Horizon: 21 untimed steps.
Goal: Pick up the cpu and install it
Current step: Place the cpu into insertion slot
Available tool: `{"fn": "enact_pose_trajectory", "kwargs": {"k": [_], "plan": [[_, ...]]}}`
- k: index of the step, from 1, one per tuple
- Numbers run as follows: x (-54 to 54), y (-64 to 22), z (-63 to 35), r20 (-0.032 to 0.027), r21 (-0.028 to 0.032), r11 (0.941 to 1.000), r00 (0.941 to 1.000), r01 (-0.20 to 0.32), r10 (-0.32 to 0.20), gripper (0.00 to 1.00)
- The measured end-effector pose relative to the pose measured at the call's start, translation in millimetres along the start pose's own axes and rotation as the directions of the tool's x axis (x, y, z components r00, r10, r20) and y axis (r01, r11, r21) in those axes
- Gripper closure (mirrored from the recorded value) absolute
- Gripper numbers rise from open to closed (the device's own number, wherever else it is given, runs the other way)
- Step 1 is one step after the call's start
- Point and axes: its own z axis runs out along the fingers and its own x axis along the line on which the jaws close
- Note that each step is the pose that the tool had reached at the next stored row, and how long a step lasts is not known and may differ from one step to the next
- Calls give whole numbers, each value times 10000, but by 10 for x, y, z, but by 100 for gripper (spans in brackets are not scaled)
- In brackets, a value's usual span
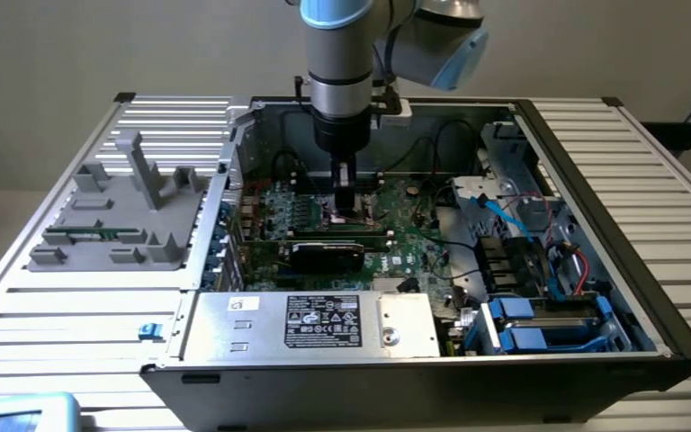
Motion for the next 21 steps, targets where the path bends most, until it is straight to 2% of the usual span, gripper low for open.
{"fn": "enact_pose_trajectory", "kwargs": {"k": [7,9,11,13,21], "plan": [[6,3,5,27,11,10000,10000,1,-2,44],[8,2,7,62,11,10000,10000,5,-5,44],[12,2,12,132,10,10000,9999,7,-7,44],[14,2,19,163,10,10000,9999,10,-10,44],[15,16,44,167,10,10000,9999,9,-9,44]]}}
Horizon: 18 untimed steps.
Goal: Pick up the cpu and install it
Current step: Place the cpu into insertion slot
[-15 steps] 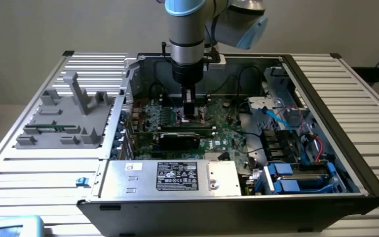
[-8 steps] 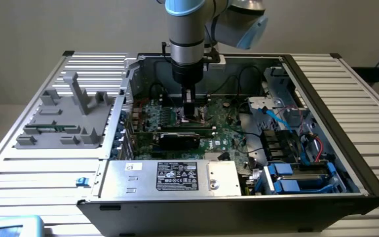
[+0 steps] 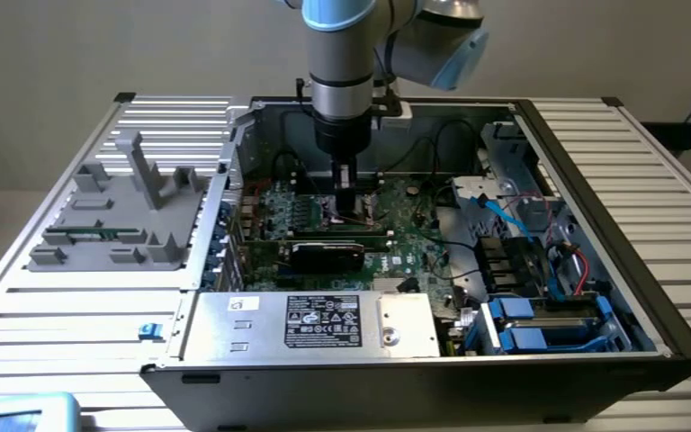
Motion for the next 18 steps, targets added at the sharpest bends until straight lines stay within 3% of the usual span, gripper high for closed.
{"fn": "enact_pose_trajectory", "kwargs": {"k": [18], "plan": [[1,7,64,30,13,10000,10000,2,-2,44]]}}
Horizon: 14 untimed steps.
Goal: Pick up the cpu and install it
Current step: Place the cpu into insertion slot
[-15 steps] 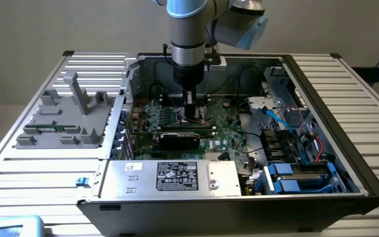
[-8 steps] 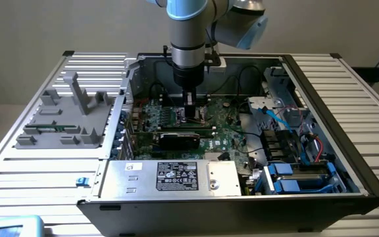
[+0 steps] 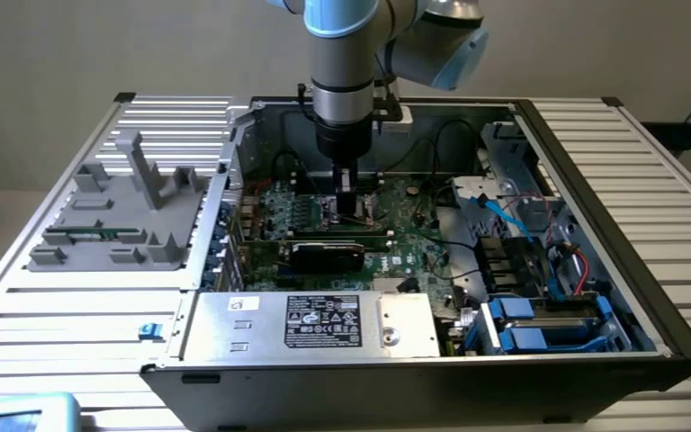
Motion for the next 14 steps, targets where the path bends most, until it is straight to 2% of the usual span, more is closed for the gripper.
{"fn": "enact_pose_trajectory", "kwargs": {"k": [14], "plan": [[-18,11,1,1,0,10000,10000,1,-1,44]]}}
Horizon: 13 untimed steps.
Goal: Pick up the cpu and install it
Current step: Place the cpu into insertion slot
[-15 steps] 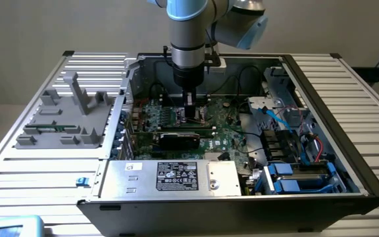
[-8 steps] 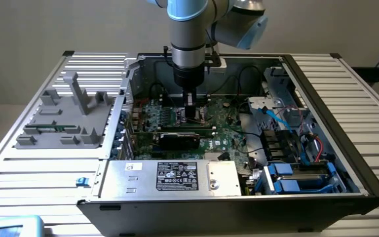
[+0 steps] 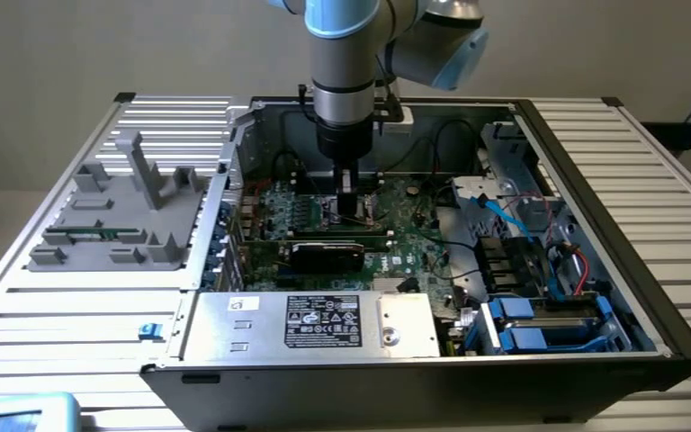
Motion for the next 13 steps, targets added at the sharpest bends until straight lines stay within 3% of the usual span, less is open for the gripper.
{"fn": "enact_pose_trajectory", "kwargs": {"k": [10,13], "plan": [[-4,10,0,0,0,10000,10000,0,0,44],[-4,6,1,-1,-28,10000,10000,-12,12,44]]}}
